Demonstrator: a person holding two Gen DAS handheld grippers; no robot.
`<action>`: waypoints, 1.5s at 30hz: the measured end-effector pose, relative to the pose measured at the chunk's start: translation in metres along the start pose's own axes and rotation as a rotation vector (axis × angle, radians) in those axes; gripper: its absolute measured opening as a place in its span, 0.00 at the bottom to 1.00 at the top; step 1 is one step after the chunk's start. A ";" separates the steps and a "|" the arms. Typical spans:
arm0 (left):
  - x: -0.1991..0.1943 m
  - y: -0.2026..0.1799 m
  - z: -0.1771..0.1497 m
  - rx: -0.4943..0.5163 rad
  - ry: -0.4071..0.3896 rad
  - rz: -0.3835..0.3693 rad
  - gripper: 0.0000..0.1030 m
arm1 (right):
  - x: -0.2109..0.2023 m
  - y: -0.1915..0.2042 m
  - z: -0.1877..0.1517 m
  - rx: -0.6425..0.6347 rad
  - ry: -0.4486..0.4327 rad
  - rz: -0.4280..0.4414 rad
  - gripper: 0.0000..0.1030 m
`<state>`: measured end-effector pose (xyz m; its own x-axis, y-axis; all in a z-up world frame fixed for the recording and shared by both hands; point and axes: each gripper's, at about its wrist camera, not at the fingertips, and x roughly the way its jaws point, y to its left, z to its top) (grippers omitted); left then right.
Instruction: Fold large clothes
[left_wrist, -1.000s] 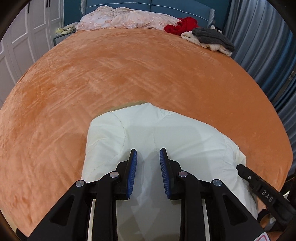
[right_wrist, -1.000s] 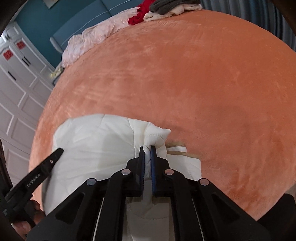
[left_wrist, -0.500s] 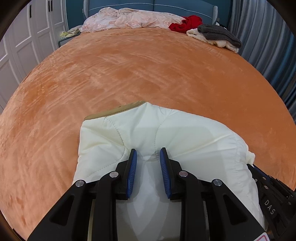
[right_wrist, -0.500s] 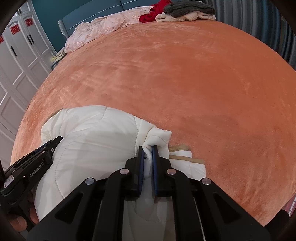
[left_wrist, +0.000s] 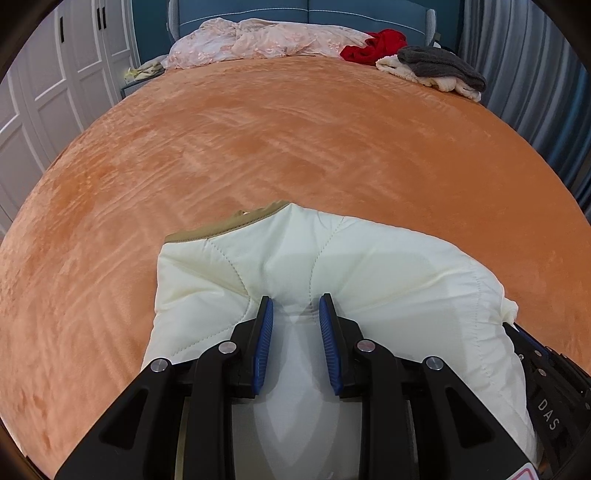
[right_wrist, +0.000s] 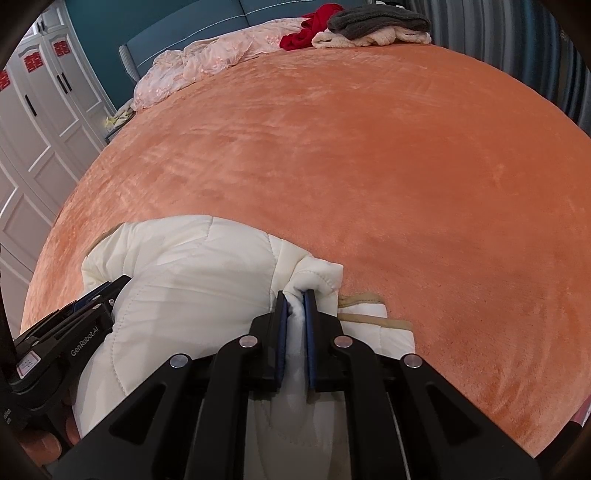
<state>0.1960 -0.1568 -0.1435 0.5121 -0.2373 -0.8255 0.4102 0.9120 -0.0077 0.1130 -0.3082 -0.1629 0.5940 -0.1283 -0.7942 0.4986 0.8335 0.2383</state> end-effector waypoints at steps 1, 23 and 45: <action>0.000 0.000 0.000 0.001 0.000 0.002 0.24 | 0.000 0.000 0.000 0.000 -0.001 0.000 0.08; -0.091 0.006 -0.054 -0.015 -0.033 -0.031 0.25 | -0.087 -0.003 -0.051 -0.016 0.081 0.156 0.11; -0.083 -0.007 -0.066 0.025 -0.073 0.063 0.25 | -0.077 0.012 -0.064 -0.107 0.040 0.090 0.11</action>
<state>0.1011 -0.1212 -0.1123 0.5904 -0.2044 -0.7808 0.3938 0.9174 0.0576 0.0328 -0.2542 -0.1344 0.6061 -0.0309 -0.7948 0.3735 0.8933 0.2501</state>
